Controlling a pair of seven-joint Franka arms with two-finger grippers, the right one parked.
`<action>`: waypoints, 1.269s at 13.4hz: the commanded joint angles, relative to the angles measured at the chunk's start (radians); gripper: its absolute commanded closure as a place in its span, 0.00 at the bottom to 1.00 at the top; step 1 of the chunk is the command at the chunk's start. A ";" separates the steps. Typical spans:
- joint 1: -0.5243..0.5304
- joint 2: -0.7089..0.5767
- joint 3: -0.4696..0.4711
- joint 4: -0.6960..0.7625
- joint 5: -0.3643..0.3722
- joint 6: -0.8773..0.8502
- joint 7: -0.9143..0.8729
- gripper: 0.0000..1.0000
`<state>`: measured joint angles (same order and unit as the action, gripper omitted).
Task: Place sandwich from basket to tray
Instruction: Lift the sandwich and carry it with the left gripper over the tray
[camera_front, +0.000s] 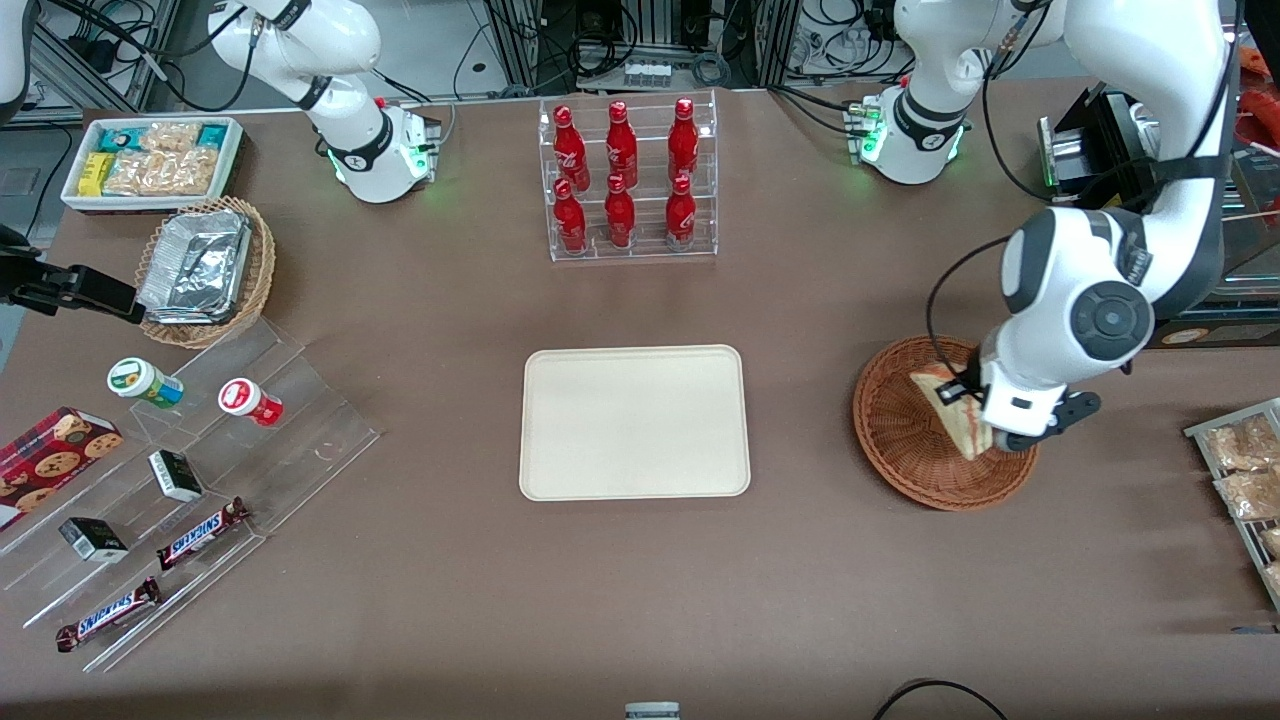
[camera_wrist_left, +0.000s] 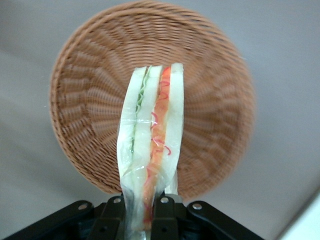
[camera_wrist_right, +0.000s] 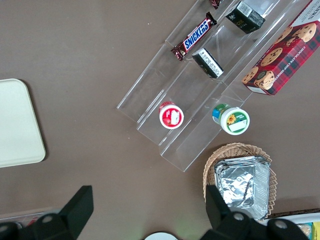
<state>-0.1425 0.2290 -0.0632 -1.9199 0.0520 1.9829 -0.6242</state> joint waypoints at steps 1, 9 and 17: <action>-0.130 0.013 0.003 0.051 0.011 -0.029 0.008 1.00; -0.460 0.255 0.002 0.373 -0.029 -0.027 -0.092 1.00; -0.586 0.582 0.005 0.715 0.017 -0.021 -0.226 1.00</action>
<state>-0.7148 0.7408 -0.0738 -1.3098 0.0458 1.9811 -0.8368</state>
